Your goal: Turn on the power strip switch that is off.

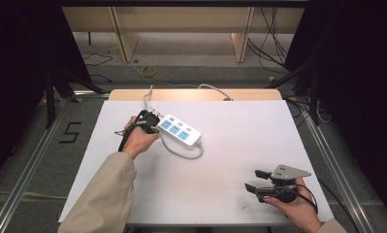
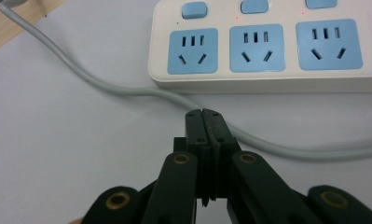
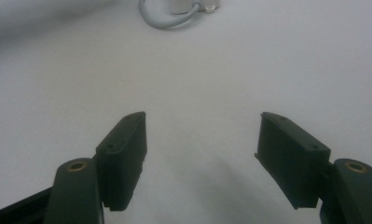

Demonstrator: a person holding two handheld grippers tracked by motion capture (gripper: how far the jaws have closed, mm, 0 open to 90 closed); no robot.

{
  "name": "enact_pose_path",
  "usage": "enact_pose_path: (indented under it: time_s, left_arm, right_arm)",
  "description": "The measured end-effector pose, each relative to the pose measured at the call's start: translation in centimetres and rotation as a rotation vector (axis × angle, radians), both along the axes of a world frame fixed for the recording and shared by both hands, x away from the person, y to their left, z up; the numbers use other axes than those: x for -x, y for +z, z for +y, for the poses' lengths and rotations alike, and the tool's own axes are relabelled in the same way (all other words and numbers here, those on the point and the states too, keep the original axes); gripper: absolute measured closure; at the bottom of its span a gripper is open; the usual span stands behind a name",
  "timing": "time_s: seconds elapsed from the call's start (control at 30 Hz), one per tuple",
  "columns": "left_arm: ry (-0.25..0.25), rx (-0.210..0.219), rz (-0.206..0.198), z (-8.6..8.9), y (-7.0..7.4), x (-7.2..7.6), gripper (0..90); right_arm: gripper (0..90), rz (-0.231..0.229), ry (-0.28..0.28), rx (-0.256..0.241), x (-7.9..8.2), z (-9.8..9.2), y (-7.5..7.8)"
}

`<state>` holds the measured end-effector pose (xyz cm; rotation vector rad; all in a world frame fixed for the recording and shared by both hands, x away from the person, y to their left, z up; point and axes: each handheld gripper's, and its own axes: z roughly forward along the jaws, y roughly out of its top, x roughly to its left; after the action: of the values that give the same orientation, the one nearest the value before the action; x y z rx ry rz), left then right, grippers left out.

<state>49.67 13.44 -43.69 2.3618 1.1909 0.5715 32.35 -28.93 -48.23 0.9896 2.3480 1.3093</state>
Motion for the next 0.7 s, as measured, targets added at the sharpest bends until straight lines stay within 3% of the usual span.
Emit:
enact_pose_path:
  time_s: [0.7]
  left_arm:
    - [-0.009,-0.003,0.011,-0.4,0.2,-2.1,89.8]
  right_arm:
    - [33.7,0.001,0.002,-0.003,0.0,0.0,0.0]
